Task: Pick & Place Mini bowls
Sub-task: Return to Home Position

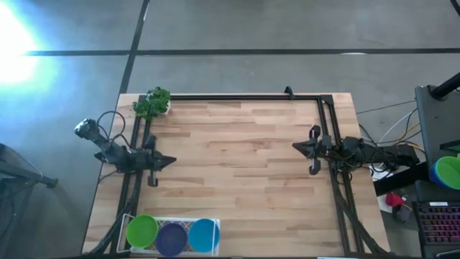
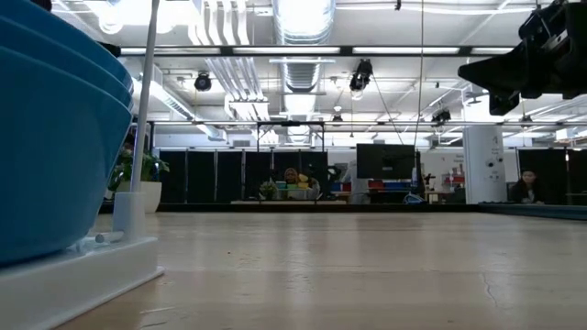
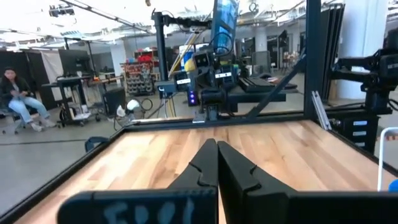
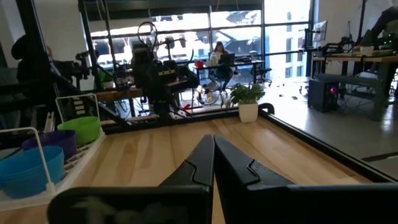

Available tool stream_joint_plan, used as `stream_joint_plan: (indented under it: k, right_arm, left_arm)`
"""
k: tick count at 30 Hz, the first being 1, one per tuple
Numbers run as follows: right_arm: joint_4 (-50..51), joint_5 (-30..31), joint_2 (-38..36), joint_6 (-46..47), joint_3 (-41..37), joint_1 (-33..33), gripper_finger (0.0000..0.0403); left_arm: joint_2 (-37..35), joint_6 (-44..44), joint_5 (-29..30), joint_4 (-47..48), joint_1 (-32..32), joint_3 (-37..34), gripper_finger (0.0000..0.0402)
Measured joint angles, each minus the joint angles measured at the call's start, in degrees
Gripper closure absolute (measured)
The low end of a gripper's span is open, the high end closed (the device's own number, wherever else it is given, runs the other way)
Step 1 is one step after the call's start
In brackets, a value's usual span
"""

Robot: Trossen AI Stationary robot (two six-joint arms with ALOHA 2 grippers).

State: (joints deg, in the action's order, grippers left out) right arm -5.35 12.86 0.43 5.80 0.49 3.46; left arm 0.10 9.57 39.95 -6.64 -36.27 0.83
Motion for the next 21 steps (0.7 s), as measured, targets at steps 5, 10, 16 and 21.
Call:
stream_joint_plan:
  k: [5,10,16,21]
  right_arm:
    - [0.5,0.0,0.0,0.0,0.0,0.0,0.0394]
    - [0.5,0.2,0.1,-1.5,0.0,0.0,0.0394]
    - [0.6,0.8,0.1,-4.5,0.0,0.0,0.0394]
    - [0.7,0.8,0.1,-12.5,0.0,0.0,0.0394]
  left_arm:
    - [0.0,-1.9,-0.3,0.2,0.0,-0.3,0.0401]
    - [0.0,1.6,-0.3,0.7,0.0,-0.3,0.0401]
    - [0.0,3.3,1.0,0.7,0.0,-0.3,0.0401]
    - [0.0,3.4,1.0,0.8,0.0,-0.4,0.0401]
